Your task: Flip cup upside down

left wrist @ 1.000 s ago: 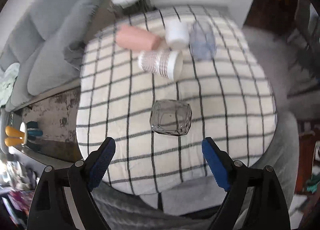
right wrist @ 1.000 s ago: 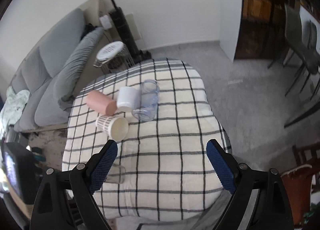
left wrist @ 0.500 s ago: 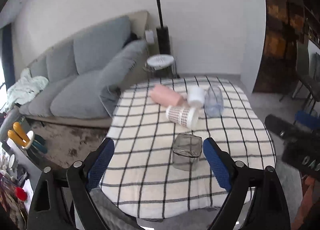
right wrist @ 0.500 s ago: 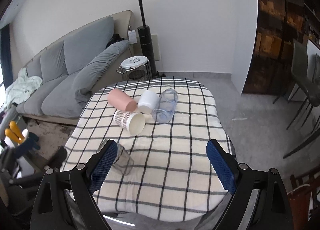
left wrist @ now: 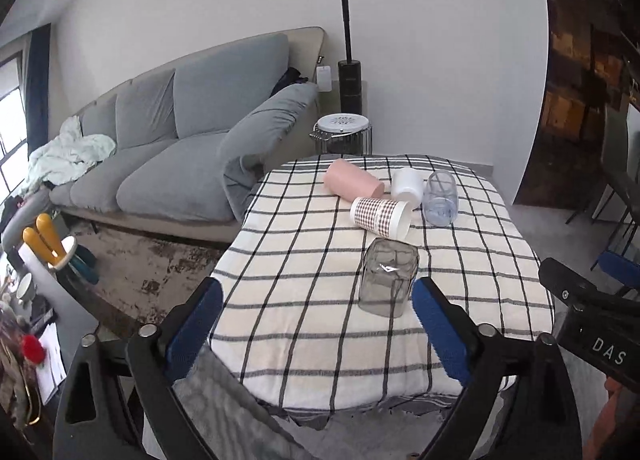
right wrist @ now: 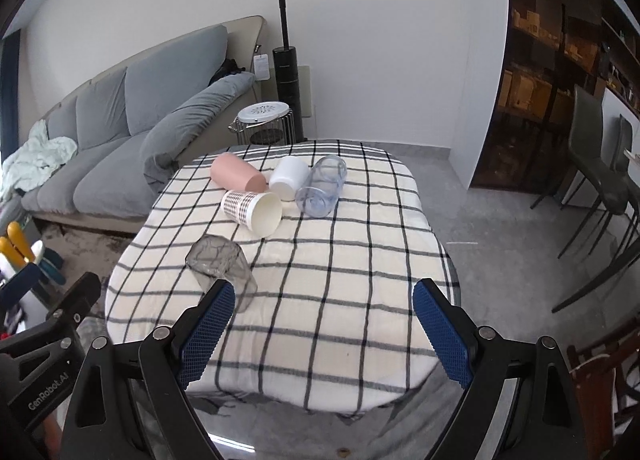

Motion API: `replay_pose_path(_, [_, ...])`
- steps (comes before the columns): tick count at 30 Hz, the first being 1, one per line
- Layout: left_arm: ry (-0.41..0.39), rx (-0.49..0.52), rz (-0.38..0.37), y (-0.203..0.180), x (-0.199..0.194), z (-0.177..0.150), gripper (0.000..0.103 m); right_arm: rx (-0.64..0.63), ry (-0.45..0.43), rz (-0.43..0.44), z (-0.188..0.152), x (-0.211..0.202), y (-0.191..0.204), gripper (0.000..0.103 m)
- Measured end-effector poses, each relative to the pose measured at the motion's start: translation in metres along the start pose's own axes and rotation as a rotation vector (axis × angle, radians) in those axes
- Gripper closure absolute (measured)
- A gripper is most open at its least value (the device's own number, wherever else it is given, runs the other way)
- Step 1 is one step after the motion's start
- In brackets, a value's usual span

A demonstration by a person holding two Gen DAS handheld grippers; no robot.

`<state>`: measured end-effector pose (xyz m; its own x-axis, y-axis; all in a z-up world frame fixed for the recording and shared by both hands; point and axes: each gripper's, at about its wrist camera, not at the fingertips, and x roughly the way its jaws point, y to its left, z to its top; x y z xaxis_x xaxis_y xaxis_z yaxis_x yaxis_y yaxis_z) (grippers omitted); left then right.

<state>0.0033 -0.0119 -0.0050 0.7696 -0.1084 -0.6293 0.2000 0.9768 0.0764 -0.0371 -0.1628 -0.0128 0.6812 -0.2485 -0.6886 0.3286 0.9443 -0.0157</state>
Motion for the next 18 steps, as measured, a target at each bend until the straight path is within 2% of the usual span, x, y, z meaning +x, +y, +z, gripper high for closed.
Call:
replay_pose_path(6, [0.016,-0.028,0.006,0.007,-0.003,-0.005,0.001,-0.004,-0.012,0.002,-0.003,-0.009,0.001,0.012])
replay_pose_path(18, [0.007,-0.007,0.004,0.002,-0.010,-0.006,0.000,0.009,-0.007,0.005,-0.007,-0.012,-0.002,0.011])
